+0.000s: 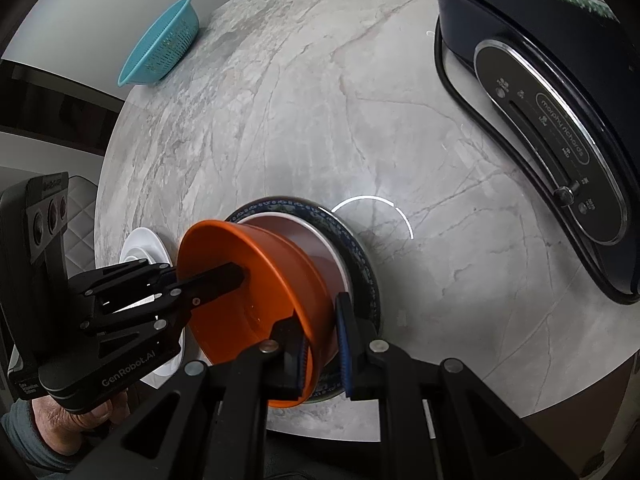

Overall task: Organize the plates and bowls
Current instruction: 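Lower the orange bowl into the white bowl and open both grippers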

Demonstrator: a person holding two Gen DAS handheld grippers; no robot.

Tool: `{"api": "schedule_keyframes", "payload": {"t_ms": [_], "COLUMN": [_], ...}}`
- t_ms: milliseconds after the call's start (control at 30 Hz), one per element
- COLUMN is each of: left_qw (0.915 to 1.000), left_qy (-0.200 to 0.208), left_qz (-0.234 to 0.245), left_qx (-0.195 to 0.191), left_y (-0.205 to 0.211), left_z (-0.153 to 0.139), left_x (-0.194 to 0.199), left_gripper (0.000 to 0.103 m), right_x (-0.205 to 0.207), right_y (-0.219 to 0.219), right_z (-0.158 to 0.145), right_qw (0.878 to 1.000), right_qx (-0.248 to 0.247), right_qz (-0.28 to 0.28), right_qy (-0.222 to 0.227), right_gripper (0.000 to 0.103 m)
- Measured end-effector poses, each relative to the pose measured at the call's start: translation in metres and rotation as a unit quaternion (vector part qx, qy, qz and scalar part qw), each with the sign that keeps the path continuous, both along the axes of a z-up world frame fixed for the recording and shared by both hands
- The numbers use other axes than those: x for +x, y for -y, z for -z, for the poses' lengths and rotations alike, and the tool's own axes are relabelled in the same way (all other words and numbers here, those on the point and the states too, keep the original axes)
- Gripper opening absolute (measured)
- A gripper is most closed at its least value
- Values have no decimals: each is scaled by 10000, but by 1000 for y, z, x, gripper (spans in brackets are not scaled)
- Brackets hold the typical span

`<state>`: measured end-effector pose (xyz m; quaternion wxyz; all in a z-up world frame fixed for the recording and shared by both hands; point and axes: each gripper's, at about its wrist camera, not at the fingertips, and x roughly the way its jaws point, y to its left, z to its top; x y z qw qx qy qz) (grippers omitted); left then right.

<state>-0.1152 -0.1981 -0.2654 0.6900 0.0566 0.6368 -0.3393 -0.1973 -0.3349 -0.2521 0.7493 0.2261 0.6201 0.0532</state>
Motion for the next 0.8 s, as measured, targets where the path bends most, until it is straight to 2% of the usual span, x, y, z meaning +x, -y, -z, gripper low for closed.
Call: {"api": "schedule_keyframes", "payload": {"t_ms": [67,133,233,300,567,633,667,700,800], "left_qw": [9998,9995,9990,9985,9966,9958,9960,9961,9969], "left_qy": [-12,8,144,154,198,308,351,391,358], "left_qz": [59,127,125,10,-160,-254,-307,-385,-480], "left_qx": [-171,-296,-402,-517,-789,-820,-756,-687,-517], "left_y": [2,5,5,1,-15,-29,-37,-48,-80], "left_z": [-4,-9,-16,-19,-39,-48,-52,-54,-51], "left_x": [-2,-5,-6,-3,2,5,8,11,19], "left_gripper": [40,62,72,72,72,74,74,74,74], "right_x": [0,0,1,1,-2,-5,-8,-11,-23], "right_y": [-1,-1,-2,-1,5,8,12,17,33], "right_z": [0,-1,-1,-4,0,-6,-11,-15,-18], "right_qw": [10000,10000,10000,9999,9999,9998,9995,9991,9978], "right_qx": [-15,-34,-54,-133,-112,-56,-64,-66,72], "right_qz": [-10,-20,-7,31,48,109,145,177,312], "right_qy": [14,23,30,57,22,174,278,384,580], "right_gripper": [15,14,15,19,19,27,38,44,44]}}
